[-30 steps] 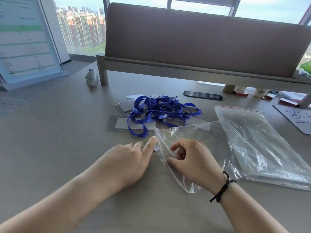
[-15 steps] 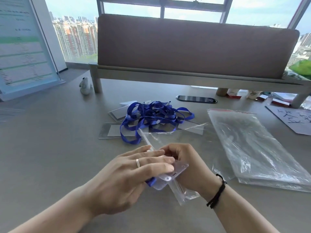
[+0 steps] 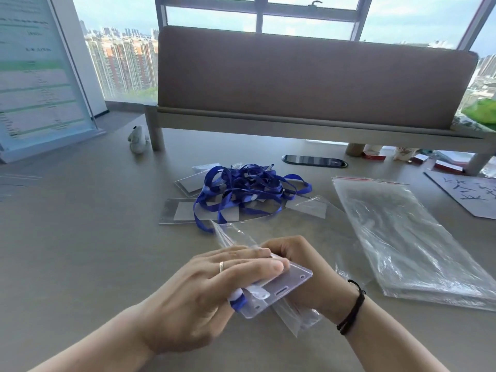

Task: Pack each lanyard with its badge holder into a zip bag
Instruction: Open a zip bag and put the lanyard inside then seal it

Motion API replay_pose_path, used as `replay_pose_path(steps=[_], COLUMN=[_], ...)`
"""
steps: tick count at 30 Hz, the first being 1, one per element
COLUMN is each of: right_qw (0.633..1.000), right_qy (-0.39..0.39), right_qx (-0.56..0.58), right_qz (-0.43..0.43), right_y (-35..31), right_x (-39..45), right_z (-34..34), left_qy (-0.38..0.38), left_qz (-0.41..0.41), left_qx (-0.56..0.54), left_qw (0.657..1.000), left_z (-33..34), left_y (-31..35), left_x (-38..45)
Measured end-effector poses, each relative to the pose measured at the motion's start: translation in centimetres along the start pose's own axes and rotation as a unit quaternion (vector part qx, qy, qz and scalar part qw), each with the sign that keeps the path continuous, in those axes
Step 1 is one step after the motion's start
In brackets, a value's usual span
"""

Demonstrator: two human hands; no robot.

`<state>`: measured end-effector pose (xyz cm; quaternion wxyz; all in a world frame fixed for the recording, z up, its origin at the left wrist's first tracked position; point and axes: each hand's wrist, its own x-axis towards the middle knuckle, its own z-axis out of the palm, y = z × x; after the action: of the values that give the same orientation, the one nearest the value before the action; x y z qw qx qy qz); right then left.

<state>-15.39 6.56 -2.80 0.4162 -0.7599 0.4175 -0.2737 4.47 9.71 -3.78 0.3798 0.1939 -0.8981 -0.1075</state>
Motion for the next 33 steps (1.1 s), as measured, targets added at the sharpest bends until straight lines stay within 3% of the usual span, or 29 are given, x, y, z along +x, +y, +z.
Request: replay_pose_path(steps=[4,11,17,24,29,33], right_qw=[0.997,0.980,0.992,0.964,0.958,0.954], right_qy=[0.043,0.099,0.128,0.141,0.114,0.147], right_qx=[0.041,0.154,-0.001,-0.182,-0.191,-0.187], right_qz=[0.053,0.078,0.015,-0.131,-0.181,-0.183], right_y=[0.8,0.0,-0.2,-1.5,-2.4,-2.4], right_x=[0.3,0.3,-0.1,-1.0,-1.5,-1.4], right_z=[-0.6,-0.9,-0.5,0.4,1.4,0.9], left_qy=[-0.015,-0.077,-0.156,-0.123,-0.248,-0.311], left_qz=[-0.046,-0.076,-0.087,-0.104,-0.170,-0.206], left_qx=[-0.043,0.018,0.160,0.288,0.336,0.346], left_qw=[0.998,0.994,0.971,0.944,0.892,0.861], left_z=[-0.7,-1.0,-0.9,-0.5,-0.6,-1.2], left_y=[-0.1,-0.3,-0.6,-0.5,0.0,0.6], left_x=[-0.3,-0.7,-0.5,0.2,1.5,3.5])
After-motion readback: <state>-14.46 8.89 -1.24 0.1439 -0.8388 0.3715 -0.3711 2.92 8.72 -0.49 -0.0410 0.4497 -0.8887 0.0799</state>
